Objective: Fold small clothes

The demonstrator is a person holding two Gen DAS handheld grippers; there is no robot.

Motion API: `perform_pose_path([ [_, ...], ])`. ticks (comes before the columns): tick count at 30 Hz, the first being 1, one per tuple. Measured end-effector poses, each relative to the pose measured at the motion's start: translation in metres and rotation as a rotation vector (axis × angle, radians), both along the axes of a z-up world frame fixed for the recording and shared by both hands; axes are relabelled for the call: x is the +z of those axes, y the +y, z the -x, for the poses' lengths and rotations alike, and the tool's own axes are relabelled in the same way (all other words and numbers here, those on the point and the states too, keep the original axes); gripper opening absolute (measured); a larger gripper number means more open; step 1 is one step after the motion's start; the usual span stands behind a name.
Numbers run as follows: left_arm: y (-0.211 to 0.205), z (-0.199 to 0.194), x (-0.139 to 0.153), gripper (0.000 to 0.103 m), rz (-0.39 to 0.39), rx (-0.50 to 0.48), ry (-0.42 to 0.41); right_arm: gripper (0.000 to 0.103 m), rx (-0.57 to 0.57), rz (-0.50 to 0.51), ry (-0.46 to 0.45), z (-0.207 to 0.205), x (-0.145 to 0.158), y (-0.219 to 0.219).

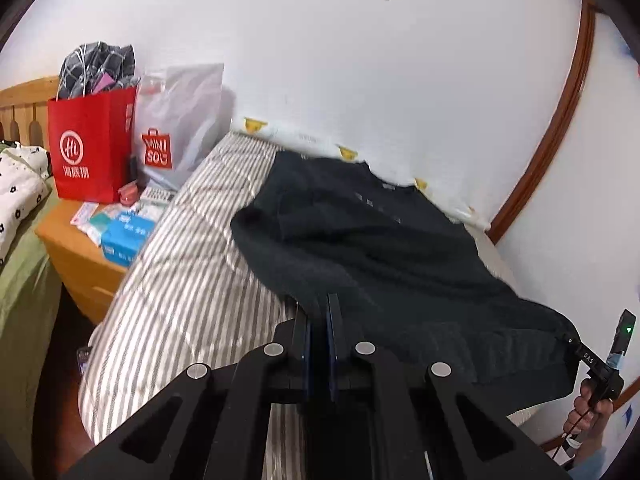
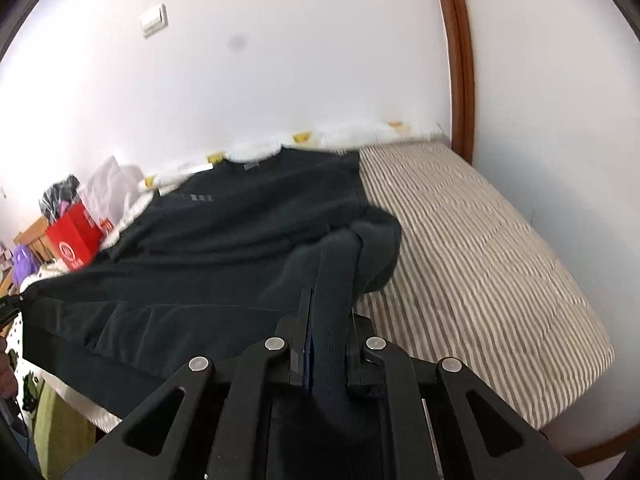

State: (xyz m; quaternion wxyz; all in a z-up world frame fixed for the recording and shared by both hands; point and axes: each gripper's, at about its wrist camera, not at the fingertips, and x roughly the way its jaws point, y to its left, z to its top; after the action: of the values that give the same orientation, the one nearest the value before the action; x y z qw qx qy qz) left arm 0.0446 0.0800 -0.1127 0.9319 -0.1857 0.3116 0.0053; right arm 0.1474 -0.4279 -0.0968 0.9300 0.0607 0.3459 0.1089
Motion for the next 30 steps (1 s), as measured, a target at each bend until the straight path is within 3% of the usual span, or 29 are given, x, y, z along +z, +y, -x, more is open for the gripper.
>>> perform_pose_path([
  [8,0.012,-0.061,0.022,0.006,-0.007,0.045,-0.018,0.010,-0.008,-0.061,-0.042,-0.066,0.027,0.012],
  [14,0.014,-0.123,0.026,0.007,-0.058,0.081,-0.002,0.010,-0.019,-0.057,-0.036,-0.136,0.025,0.024],
  [18,0.012,-0.165,0.018,0.007,-0.107,0.100,0.031,0.010,-0.013,-0.038,-0.013,-0.179,0.014,0.032],
  [23,0.018,-0.212,-0.006,0.007,-0.112,0.117,0.099,0.010,-0.001,-0.001,0.044,-0.224,-0.010,0.043],
  [30,0.026,-0.244,-0.041,0.007,-0.100,0.111,0.189,0.010,-0.014,0.037,0.135,-0.264,-0.056,0.050],
])
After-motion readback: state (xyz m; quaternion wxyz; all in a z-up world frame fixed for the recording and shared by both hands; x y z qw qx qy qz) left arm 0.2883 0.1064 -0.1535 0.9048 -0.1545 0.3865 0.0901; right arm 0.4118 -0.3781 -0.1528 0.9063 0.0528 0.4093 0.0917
